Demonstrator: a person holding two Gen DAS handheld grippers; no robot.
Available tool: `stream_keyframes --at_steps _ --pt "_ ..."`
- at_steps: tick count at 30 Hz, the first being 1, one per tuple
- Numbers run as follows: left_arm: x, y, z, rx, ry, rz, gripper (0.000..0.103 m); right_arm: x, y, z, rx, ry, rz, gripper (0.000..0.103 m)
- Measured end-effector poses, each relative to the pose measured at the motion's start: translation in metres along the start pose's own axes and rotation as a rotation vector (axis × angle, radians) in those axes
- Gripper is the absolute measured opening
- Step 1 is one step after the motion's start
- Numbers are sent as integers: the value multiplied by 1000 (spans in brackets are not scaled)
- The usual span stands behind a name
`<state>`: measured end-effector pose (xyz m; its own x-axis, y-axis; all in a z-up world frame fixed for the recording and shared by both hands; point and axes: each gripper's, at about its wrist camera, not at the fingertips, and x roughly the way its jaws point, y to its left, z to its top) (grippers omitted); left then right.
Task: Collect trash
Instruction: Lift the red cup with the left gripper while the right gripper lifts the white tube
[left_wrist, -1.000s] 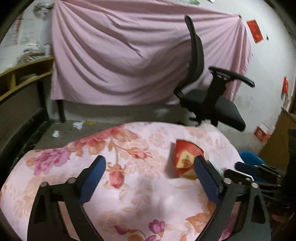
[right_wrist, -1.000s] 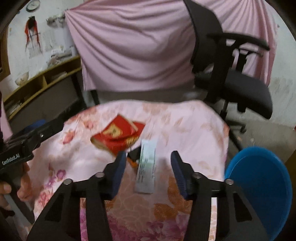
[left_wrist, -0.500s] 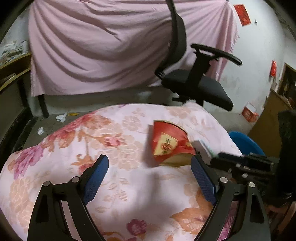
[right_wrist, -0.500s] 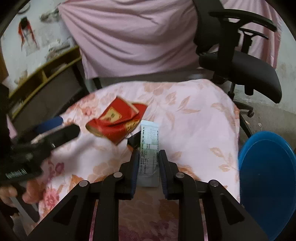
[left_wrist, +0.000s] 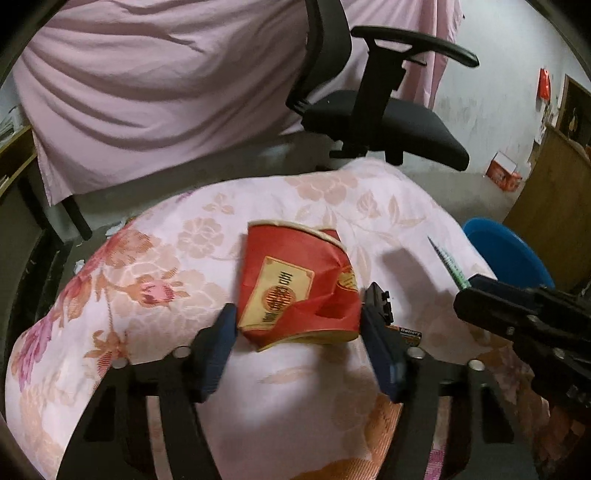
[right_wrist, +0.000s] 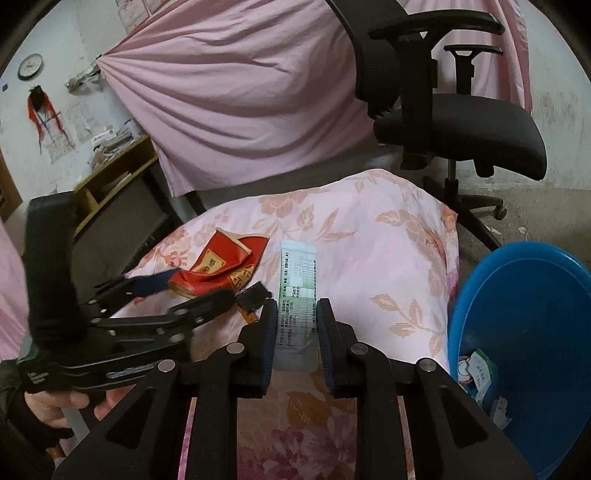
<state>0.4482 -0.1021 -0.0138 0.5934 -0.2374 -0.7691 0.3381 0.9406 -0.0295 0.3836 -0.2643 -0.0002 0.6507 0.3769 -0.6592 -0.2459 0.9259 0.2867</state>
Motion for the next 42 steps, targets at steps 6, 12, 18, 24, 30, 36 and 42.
stream_keyframes --at_steps 6,12,18,24,30,36,42 --pt "-9 -4 -5 13 -47 4 57 -3 1 -2 -3 -3 -1 19" --pt "-28 -5 -18 -30 -98 -8 56 -11 0 -5 -6 -17 12 19" --pt "-68 -19 -28 -65 -251 24 56 -36 -2 -9 -25 -136 61 19" --pt "-112 -51 -23 -67 -439 28 56 -88 1 -14 -123 -379 -8 20" --pt "-152 -97 -12 51 -615 63 56 -144 -24 -21 -99 -629 -59 20" --pt "-169 -150 -4 177 -707 41 56 -178 -61 -24 -1 -751 -114 20" --pt "-153 -196 3 246 -691 -27 56 -200 -103 -30 85 -768 -166 20"
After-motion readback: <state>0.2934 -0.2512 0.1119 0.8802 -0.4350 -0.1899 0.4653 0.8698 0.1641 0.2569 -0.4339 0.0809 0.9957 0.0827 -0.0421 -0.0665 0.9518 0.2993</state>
